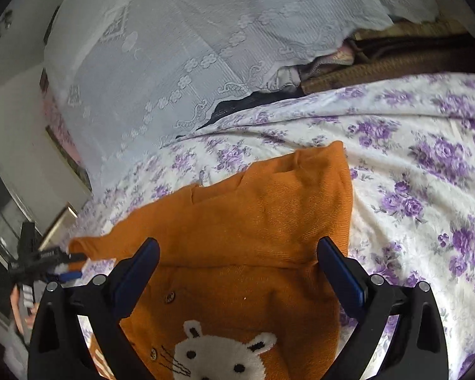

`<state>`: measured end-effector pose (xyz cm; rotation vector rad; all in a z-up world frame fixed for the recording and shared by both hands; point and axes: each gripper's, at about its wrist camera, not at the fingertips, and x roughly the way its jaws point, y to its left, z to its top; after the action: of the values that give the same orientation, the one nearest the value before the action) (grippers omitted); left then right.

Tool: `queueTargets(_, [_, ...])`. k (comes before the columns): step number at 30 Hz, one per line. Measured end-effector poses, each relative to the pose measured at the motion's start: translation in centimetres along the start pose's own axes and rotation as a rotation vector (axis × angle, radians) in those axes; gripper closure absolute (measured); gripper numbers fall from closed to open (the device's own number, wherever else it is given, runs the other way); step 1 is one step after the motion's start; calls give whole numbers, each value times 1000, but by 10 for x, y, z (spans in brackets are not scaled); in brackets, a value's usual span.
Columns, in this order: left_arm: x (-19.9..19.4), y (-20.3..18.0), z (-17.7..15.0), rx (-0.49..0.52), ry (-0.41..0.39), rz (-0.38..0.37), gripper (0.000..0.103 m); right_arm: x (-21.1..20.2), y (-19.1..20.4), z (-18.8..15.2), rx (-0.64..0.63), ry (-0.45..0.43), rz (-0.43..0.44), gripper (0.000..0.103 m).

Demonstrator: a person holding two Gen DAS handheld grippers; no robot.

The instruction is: Fold small clothes

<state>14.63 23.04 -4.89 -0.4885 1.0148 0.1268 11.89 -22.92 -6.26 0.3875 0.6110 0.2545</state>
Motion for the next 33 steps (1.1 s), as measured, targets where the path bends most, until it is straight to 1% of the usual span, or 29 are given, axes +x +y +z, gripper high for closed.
queueTargets(2, [3,-8,6,9,-16,8,25,-1,0,0,0,-2,-3,3])
queueTargets(4, [3,-22,15,23,-39,40,24,2,-5,0,24,12,-1,3])
queueTargets(7, [14,-30,35,-8,-43,86,24,5,-11,0,61,30,11,3])
queueTargets(8, [19,-31,40,-10,-35,112,33,5,-12,0,64,28,14,3])
queueTargets(9, [28,-31,46,-20,-18,156,50,4,-12,-1,64,25,16,3])
queueTargets(10, [37,-31,50,-24,16,165,93,5,-11,0,61,25,15,3])
queueTargets(11, [42,-30,51,-25,44,162,99,5,-11,0,58,26,16,3])
queueTargets(12, [44,-30,51,-29,56,161,99,6,-10,0,56,26,17,3])
queueTargets(13, [41,-33,50,-10,39,175,99,6,-10,0,55,27,17,3])
queueTargets(15, [31,-49,46,69,-10,210,99,8,-10,0,59,31,19,3])
queueTargets(16, [25,-57,44,97,-26,214,99,8,-11,0,61,32,19,3])
queueTargets(19, [4,-91,36,185,-71,194,99,7,-10,0,62,29,18,3])
queueTargets(23, [-19,-148,22,312,-115,152,99,6,-11,0,66,23,16,3])
queueTargets(24, [-22,-165,17,347,-121,141,99,6,-11,0,67,22,15,3])
queueTargets(27, [-24,-203,3,412,-122,116,99,6,-12,1,72,19,15,3])
queueTargets(33, [-15,-261,-24,498,-92,75,99,5,-15,2,84,18,20,3])
